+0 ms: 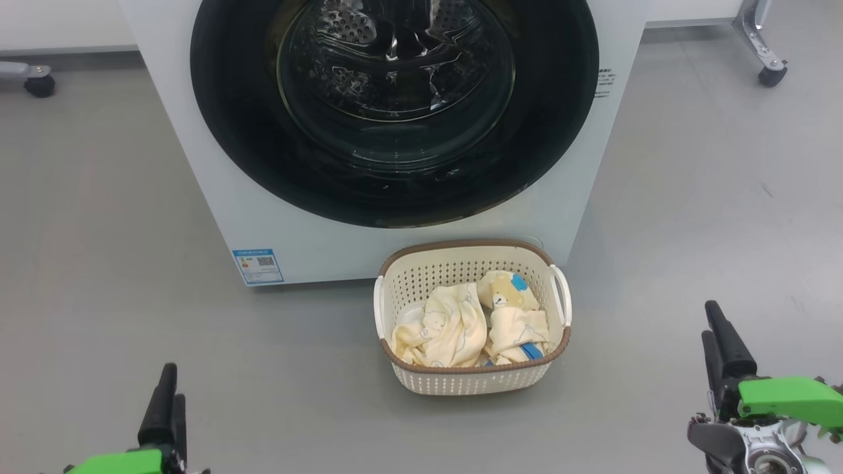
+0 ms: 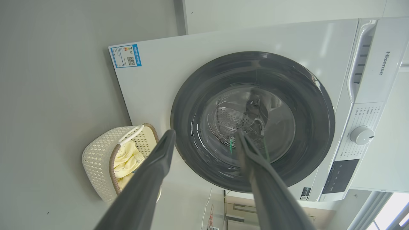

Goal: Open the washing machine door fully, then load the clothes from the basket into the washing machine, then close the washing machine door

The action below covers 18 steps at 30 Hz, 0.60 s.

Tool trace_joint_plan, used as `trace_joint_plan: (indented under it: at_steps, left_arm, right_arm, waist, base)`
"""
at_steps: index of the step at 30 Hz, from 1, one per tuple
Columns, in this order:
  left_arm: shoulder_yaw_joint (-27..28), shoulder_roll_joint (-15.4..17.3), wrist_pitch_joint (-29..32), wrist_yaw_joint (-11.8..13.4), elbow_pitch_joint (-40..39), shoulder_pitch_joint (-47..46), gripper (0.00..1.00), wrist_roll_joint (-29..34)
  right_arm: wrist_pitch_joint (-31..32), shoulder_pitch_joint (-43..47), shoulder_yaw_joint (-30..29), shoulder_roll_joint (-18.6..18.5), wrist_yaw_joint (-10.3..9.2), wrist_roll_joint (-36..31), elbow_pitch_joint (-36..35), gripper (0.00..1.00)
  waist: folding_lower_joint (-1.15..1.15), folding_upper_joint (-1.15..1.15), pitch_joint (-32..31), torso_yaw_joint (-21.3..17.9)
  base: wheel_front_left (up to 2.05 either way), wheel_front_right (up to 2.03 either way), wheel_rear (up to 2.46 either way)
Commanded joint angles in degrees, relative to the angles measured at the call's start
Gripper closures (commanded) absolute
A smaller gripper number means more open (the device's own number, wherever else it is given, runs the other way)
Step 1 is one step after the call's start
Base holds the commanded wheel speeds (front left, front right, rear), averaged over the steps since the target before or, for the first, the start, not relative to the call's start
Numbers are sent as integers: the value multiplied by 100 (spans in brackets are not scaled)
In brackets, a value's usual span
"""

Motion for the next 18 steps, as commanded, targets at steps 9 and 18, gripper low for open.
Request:
trace_joint_plan:
  at_steps: [9, 18]
  left_arm:
    - [124, 85, -204, -27, -597, -298, 0, 490]
    - [105, 92, -355, -30, -899, -310, 0, 1193]
  right_arm:
    - [-199, -479, 125, -69, -6, -626, -447, 0]
    - [-350, -577, 242, -75, -8, -1430, -692, 0]
  waist:
    - [0, 0, -16, -1]
    - [0, 0, -26, 2]
  base:
    - [0, 0, 0]
    - [0, 0, 0]
